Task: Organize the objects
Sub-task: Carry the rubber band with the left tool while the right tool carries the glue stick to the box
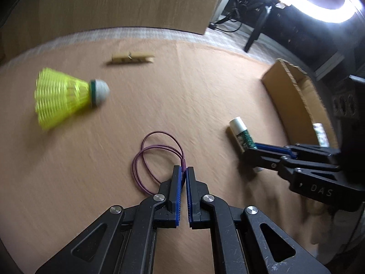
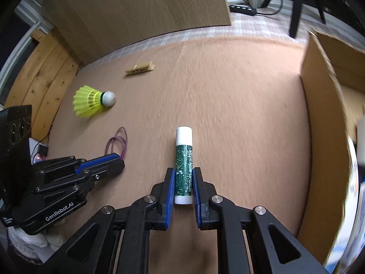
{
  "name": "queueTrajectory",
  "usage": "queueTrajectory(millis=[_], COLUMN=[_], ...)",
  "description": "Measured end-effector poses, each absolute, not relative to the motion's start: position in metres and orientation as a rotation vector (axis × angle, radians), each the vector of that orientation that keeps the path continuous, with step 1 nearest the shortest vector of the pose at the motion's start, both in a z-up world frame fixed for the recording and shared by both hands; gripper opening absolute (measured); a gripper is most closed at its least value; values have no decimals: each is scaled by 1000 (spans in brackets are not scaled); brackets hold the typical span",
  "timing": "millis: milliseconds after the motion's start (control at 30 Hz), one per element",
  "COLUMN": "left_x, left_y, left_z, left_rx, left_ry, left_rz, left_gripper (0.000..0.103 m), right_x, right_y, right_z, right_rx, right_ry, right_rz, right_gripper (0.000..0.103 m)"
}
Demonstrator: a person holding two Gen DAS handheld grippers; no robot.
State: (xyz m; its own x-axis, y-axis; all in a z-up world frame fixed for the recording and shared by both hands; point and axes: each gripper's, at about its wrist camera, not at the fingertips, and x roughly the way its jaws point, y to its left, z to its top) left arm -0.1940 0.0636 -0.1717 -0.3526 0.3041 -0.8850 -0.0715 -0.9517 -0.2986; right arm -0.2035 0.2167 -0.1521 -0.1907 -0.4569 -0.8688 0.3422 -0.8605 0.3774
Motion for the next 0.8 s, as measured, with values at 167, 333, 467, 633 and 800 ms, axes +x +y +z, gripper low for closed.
queueTrajectory(millis=[167,333,467,633,800], left_x=[-175,-173,-176,-186,-204], left_y=[74,87,103,139,183], left_z=[-155,-128,-104,-82,-69], left_rx=[-1577,-1503,-1434,-1362,-1315], left_ry=[-357,-364,-364,-306,-255], left_rz=[2395,2411,2403,2392,2366], left_gripper=[4,4,4,4,4], right_x=[-186,-176,-164,-154,-148], right_y=[235,257,287,332,380], right_z=[-140,-114,-90,-69,-67], right_rx=[1542,1474,1417,1381,1403], right_ry=[-202,-239,-240,-254,-275], right_rz=[-2090,-2128,-2187,-2280,-2378], right_gripper=[14,14,14,14,14])
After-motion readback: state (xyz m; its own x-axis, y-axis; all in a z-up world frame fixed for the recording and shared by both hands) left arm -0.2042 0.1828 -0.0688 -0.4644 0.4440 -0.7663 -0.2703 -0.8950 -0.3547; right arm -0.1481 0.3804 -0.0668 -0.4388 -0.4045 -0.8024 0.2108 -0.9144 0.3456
